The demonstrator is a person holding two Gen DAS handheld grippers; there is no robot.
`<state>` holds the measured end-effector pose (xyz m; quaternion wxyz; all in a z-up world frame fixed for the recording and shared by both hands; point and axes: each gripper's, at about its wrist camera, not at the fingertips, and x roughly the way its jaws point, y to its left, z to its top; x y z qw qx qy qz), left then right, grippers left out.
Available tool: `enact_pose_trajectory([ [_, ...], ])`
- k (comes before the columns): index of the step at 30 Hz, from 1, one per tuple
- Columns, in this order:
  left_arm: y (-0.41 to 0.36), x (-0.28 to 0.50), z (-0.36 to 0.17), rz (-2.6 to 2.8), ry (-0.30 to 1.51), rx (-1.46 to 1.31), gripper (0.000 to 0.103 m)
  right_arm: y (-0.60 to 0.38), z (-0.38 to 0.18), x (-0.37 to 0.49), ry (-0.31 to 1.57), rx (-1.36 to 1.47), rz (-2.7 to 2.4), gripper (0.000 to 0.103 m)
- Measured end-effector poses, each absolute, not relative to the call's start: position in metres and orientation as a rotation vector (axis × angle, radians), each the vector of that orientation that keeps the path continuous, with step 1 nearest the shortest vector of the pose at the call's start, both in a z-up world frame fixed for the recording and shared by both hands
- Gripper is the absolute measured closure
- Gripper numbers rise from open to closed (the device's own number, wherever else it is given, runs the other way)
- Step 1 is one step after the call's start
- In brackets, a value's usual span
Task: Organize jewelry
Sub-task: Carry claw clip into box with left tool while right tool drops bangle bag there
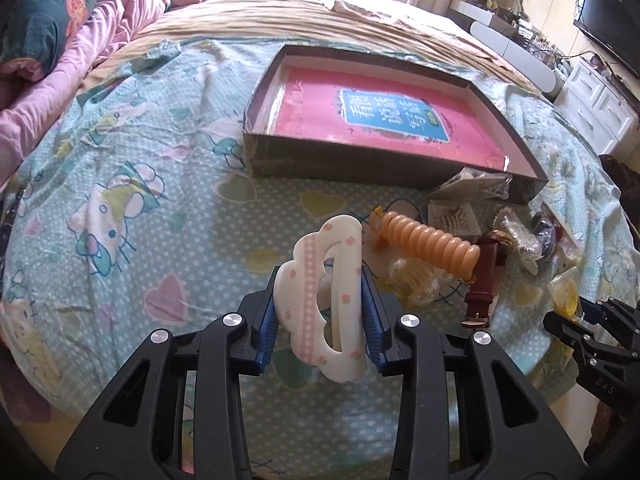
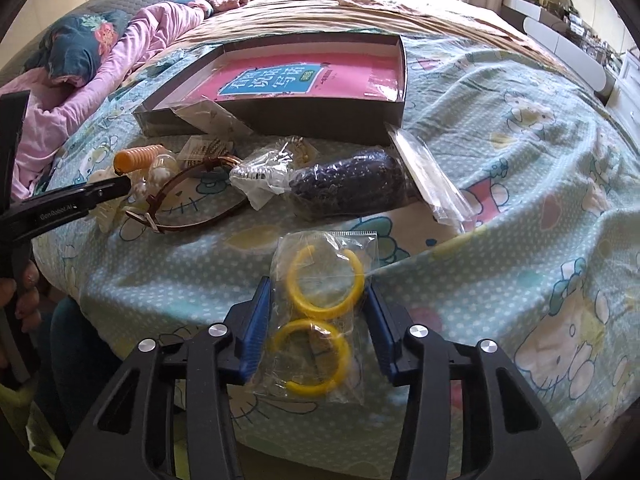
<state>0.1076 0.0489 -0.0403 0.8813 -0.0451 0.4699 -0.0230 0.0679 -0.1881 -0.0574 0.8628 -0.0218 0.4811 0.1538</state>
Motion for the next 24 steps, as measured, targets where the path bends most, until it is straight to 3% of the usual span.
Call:
enact_pose_trajectory([
  [13,0.062,0.122,-0.007,-0.044,0.928,-0.111,0.075,-0.182,0.000,0.083,0.861,-0.014,0.399,0.063],
  [24,0.055,0.158,0.009,-0.045,0.905,-0.088,0.075,-0.178,0.012,0.137,0.814,0.009,0.391,0.063],
])
